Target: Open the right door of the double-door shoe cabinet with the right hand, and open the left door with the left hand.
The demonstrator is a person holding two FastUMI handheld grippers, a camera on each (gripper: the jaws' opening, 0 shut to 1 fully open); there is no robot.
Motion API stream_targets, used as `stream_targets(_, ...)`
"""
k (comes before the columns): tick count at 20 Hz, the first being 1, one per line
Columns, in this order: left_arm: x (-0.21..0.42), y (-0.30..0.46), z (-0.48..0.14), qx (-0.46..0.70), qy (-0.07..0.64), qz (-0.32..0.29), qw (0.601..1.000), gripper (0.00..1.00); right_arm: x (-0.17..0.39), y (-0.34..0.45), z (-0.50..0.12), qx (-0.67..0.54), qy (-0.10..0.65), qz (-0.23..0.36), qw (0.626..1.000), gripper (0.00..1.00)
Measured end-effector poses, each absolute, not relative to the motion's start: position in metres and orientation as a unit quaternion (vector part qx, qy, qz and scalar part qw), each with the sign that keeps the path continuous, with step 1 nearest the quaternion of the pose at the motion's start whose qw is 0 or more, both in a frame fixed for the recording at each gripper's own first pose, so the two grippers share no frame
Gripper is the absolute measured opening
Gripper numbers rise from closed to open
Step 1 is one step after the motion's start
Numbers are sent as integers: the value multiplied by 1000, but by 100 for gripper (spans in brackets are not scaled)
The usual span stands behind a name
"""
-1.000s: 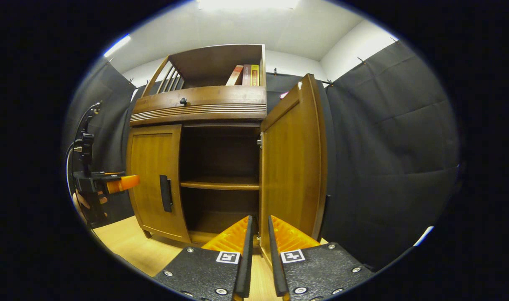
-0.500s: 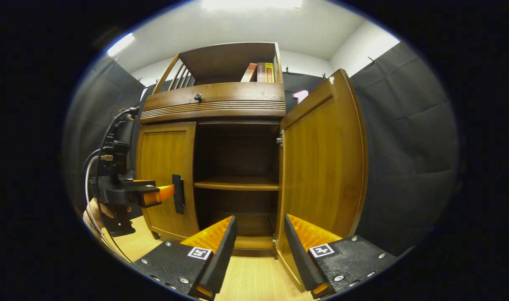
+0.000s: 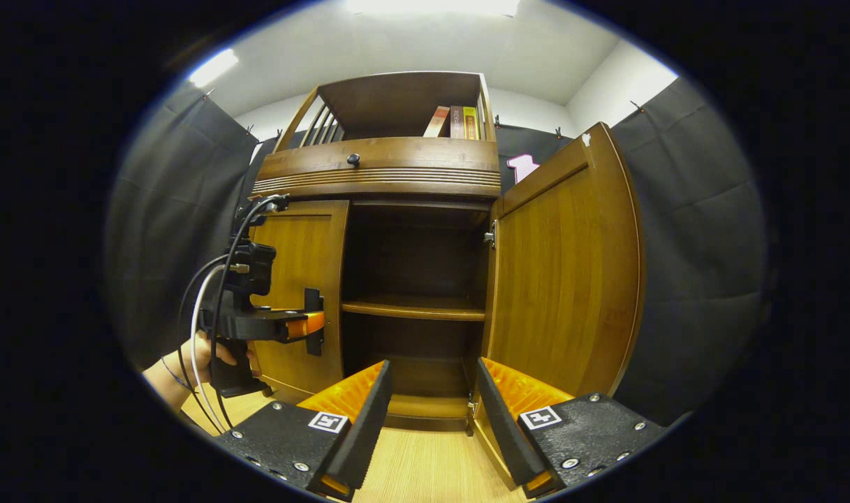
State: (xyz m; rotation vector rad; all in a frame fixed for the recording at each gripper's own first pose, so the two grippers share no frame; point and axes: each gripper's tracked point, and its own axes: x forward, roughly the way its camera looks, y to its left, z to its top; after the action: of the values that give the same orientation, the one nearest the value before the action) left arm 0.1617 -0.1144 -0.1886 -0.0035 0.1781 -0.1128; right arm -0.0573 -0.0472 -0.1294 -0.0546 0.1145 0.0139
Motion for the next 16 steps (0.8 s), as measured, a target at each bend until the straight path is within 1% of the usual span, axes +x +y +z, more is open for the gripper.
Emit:
stream_targets(1,165,-117,-191,0,93,-60,994,60,-59,-48,-130,-27,57,6,998,75)
stream_targets(2,166,-119,-194,2,96,-59,994,56,-59,-49,-130,-27,58,5,998,84)
stream_targets(4,169,-119,-202,13,107,-51,993,48,-59,-52,-130,-26,58,1,998,84)
stream_targets(5,167,-118,-196,17,98,-48,994,44,-60,-53,-131,-26,59,-1,998,84)
stream_targets(7,168,-117,-197,23,105,-45,993,36,-60,-52,-134,-25,62,0,998,84)
stream_targets(11,146,-116,-195,20,115,-62,991,32,-65,-44,-142,-29,68,6,997,84)
stream_targets(12,136,-115,-193,19,118,-68,990,29,-65,-43,-142,-30,70,7,997,84)
stream_targets(14,116,-112,-189,19,120,-85,989,31,-67,-40,-142,-31,71,9,997,84)
stream_targets(15,105,-110,-187,18,120,-92,988,30,-69,-39,-141,-31,70,10,997,75)
stream_targets(16,94,-106,-184,17,121,-99,988,29,-69,-38,-140,-32,69,10,997,75)
